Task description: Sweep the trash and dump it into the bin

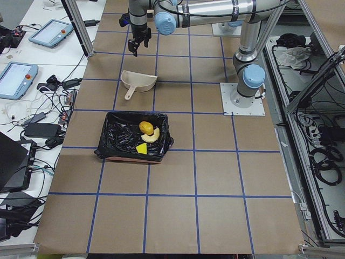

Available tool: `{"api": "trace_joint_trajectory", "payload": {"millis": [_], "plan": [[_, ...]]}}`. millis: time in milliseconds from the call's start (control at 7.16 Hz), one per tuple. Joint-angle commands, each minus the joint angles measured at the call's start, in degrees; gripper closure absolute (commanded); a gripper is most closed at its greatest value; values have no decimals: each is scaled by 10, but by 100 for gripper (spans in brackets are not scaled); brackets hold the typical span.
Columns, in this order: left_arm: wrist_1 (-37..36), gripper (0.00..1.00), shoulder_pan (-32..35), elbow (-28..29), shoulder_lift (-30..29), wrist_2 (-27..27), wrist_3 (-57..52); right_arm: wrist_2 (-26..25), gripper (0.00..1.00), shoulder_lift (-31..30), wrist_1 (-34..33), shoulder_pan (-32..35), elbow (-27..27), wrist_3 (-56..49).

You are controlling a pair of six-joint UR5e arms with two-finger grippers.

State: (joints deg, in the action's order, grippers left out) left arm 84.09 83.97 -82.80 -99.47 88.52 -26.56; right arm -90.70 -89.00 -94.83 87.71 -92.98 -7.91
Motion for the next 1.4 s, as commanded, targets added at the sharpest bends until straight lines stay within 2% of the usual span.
{"api": "trace_joint_trajectory", "payload": {"millis": [0, 140, 419, 1257], "plan": [[55, 0, 0, -12, 40, 2, 177, 0, 0, 0, 0, 0, 0, 0], [58, 0, 0, -24, 62, 3, 226, 0, 0, 0, 0, 0, 0, 0], [73, 0, 0, -53, 102, -4, 243, 1, 0, 0, 1, 0, 0, 0], [72, 0, 0, -69, 126, -4, 230, 2, 0, -22, 11, 0, 2, 11]]}}
